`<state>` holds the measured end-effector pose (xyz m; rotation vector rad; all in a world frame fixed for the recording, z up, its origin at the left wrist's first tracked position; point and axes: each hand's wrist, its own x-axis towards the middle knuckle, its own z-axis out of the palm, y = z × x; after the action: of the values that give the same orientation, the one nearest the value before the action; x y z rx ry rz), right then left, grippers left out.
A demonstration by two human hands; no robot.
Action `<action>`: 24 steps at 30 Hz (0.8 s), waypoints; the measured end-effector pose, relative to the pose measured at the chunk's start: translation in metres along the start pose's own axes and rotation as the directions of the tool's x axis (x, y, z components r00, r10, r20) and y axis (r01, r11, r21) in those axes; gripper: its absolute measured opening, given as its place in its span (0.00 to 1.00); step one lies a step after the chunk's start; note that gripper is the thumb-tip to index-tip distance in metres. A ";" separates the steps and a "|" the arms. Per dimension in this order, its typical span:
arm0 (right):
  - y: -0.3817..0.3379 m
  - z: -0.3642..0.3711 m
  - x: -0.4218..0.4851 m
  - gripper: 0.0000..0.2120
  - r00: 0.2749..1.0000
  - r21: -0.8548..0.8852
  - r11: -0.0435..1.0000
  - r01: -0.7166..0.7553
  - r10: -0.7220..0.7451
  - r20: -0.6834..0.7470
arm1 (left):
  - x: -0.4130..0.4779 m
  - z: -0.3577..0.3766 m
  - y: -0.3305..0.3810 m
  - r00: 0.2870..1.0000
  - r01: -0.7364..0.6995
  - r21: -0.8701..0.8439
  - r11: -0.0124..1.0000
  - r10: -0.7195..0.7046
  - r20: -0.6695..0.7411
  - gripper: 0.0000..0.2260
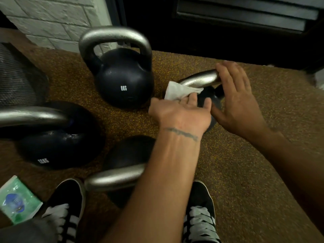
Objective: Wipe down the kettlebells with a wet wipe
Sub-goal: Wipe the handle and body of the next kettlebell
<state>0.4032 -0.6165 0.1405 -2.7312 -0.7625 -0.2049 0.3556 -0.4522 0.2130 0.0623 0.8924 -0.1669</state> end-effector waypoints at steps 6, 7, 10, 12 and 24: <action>0.002 0.000 0.002 0.32 0.999 -0.018 0.999 0.029 -0.030 -0.026 | 0.029 -0.022 -0.027 0.982 0.014 -0.458 0.889 0.074 0.173 0.36; 0.003 0.000 0.002 0.31 0.999 -0.026 0.999 0.036 -0.037 -0.029 | 0.035 -0.022 -0.030 0.980 0.025 -0.478 0.878 0.074 0.186 0.37; 0.005 -0.001 0.003 0.30 0.998 -0.031 0.998 0.063 -0.064 -0.031 | 0.041 -0.022 -0.031 0.964 0.019 -0.471 0.882 0.109 0.244 0.38; 0.008 -0.003 0.002 0.31 0.997 -0.028 0.997 0.074 -0.075 -0.019 | 0.042 -0.026 -0.030 0.952 0.037 -0.450 0.892 0.106 0.289 0.39; 0.010 -0.002 0.001 0.30 0.997 -0.027 0.996 0.081 -0.082 -0.016 | 0.040 -0.024 -0.031 0.953 0.052 -0.419 0.906 0.081 0.293 0.40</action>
<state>0.4087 -0.6247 0.1406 -2.7218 -0.8733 -0.2568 0.3567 -0.4842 0.1674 -0.3557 0.6021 0.0359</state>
